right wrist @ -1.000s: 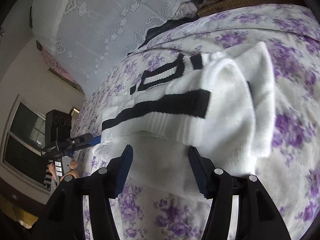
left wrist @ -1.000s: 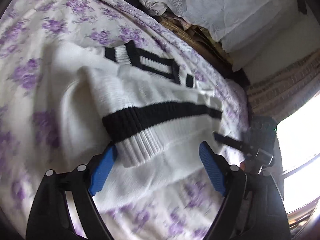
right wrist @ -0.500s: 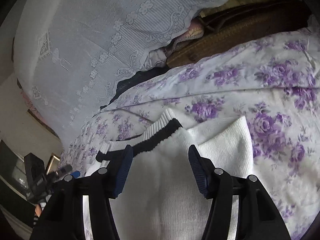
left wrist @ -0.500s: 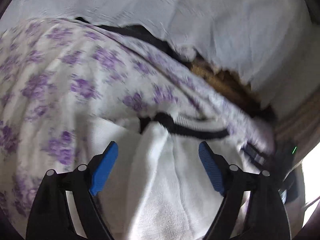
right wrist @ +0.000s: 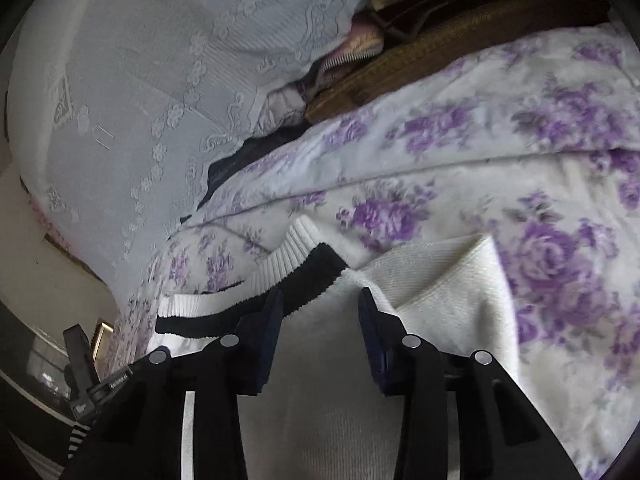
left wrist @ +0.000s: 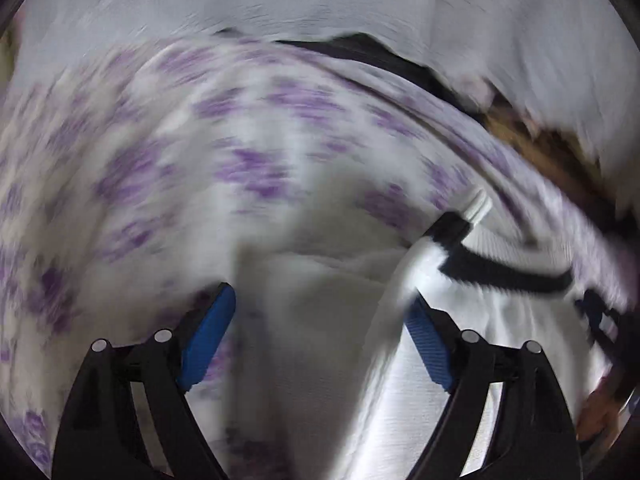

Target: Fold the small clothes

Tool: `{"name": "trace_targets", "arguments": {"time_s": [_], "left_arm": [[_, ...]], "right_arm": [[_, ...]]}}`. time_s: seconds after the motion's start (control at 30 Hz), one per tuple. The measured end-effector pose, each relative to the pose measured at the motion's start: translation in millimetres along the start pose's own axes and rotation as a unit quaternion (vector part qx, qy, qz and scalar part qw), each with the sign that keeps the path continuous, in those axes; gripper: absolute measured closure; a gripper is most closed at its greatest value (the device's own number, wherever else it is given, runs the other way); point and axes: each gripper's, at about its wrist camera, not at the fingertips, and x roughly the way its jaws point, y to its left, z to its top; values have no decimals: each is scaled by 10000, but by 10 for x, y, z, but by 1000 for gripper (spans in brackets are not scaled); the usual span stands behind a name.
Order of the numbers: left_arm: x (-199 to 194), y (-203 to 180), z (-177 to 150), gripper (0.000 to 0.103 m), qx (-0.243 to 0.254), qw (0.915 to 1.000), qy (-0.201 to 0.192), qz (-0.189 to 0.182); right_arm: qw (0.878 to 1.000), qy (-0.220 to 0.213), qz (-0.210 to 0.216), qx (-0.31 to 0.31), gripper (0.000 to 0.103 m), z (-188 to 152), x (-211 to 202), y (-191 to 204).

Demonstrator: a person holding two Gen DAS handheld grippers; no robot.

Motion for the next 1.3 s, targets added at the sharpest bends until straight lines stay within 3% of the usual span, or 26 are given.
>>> {"name": "trace_targets", "arguments": {"time_s": [0.03, 0.07, 0.13, 0.2, 0.27, 0.33, 0.4, 0.43, 0.47, 0.63, 0.67, 0.8, 0.87, 0.93, 0.97, 1.07, 1.13, 1.2, 1.3], "left_arm": [[-98, 52, -5, 22, -112, 9997, -26, -229], [-190, 48, -12, 21, -127, 9994, -131, -279], [-409, -118, -66, 21, 268, 9983, -420, -301], [-561, -404, -140, 21, 1016, 9924, -691, 88], [-558, -580, -191, 11, 1306, 9875, -805, 367], [-373, -673, -160, 9, 1365, 9872, -583, 587], [17, -525, -104, 9, 1099, 9854, -238, 1281], [128, -440, -96, 4, 1005, 9847, -86, 1424], [242, -309, -88, 4, 775, 9902, 108, 1157], [-309, -113, -112, 6, 156, 9972, -531, 495], [-473, -118, -188, 6, 198, 9974, -657, 241], [-661, -371, -500, 6, 827, 9945, -637, -95], [-628, -577, -756, 6, 1408, 9891, -424, -40], [-467, -650, -922, 5, 1733, 9842, -176, 313], [-329, -649, -996, 4, 1833, 9815, -3, 546], [-349, -500, -967, 4, 1311, 9906, 139, 378], [-578, -464, -928, 5, 1089, 9935, -193, 276], [-720, -507, -810, 5, 1094, 9927, -474, 173], [-637, -740, -590, 5, 1144, 9925, -408, 126]], "right_arm": [[9999, -78, -12, -133, 50, -24, -64, 63], [9996, -117, -3, -270, 49, -35, -88, 115], [9983, -185, 4, -552, 49, -60, -144, 254], [9973, -235, -60, -694, 48, -90, -171, 325], [9973, -134, -123, -717, 46, -102, -133, 314], [9976, 33, -382, -572, 45, -88, -30, 202], [9983, 155, -442, -342, 45, -75, 63, 25], [9987, 93, -431, -237, 46, -65, 36, -22], [9988, 31, -475, -93, 46, -46, -18, -59], [9983, -357, -261, -371, 45, -100, -328, 92], [9981, -358, -188, -458, 45, -141, -388, 149], [9962, -176, -183, -836, 41, -365, -528, 317], [9953, 82, -263, -926, 30, -501, -509, 308], [9935, 342, -438, -988, 28, -657, -407, 219], [9919, 183, -435, -1182, 28, -713, -445, 230], [9876, 48, -739, -1381, 28, -774, -603, 357], [9863, -117, -540, -1554, 28, -805, -736, 472], [9820, -313, -647, -1747, 28, -712, -771, 620], [9840, -355, -503, -1670, 28, -491, -655, 754]]}}
